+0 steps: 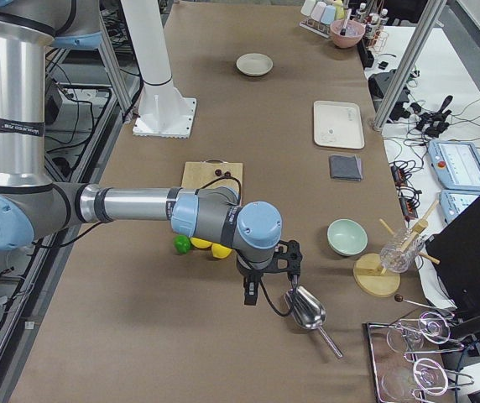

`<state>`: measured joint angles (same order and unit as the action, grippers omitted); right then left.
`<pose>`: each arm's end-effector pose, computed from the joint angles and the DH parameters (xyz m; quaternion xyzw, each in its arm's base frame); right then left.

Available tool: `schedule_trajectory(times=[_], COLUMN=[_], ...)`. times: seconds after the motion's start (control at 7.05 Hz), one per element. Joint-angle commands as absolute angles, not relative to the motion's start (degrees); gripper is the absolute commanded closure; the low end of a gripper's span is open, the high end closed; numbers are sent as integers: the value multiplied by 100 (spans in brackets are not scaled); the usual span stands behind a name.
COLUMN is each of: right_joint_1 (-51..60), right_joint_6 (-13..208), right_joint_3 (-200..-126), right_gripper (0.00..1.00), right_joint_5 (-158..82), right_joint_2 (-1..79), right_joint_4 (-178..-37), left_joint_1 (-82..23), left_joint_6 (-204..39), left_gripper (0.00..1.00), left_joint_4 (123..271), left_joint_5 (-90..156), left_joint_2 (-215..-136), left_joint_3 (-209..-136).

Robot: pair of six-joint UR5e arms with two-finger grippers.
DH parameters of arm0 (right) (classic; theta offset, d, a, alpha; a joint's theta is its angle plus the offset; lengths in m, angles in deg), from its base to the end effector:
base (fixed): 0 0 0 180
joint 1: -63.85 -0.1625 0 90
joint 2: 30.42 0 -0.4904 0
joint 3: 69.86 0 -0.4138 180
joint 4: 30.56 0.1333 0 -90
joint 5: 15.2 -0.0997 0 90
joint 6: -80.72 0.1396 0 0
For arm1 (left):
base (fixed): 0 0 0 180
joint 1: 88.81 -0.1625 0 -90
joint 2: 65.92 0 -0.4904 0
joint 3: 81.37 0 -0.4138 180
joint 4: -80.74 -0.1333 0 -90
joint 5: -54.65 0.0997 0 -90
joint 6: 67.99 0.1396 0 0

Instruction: Place red cherry on plate

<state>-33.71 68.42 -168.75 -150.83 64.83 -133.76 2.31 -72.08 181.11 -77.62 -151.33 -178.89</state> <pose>0.0924 -0.4419 0.7374 -0.0090 -0.3939 -0.0057 0.9191 -0.0491 -0.4939 0.7078 0.0987 0.3608 -0.0004 0.9274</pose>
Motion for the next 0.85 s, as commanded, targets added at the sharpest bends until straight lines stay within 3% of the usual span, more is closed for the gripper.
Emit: schedule_trajectory(times=[0.0,0.71], right_joint_1=[-3371,-3371], right_joint_6=[6833,6833], right_joint_3=[-16865,-16865], right_gripper=[0,0], right_joint_5=[-15082,-15082], right_joint_2=[6494,6494], right_joint_4=[-13375,-13375], left_joint_1=[224,224], left_joint_6=[-7178,-7221], left_gripper=[2,2], left_joint_4=[18155,18190], left_joint_5=[-7710,-7762], left_joint_2=[-15126,-15118], left_joint_3=[-17945,-17919])
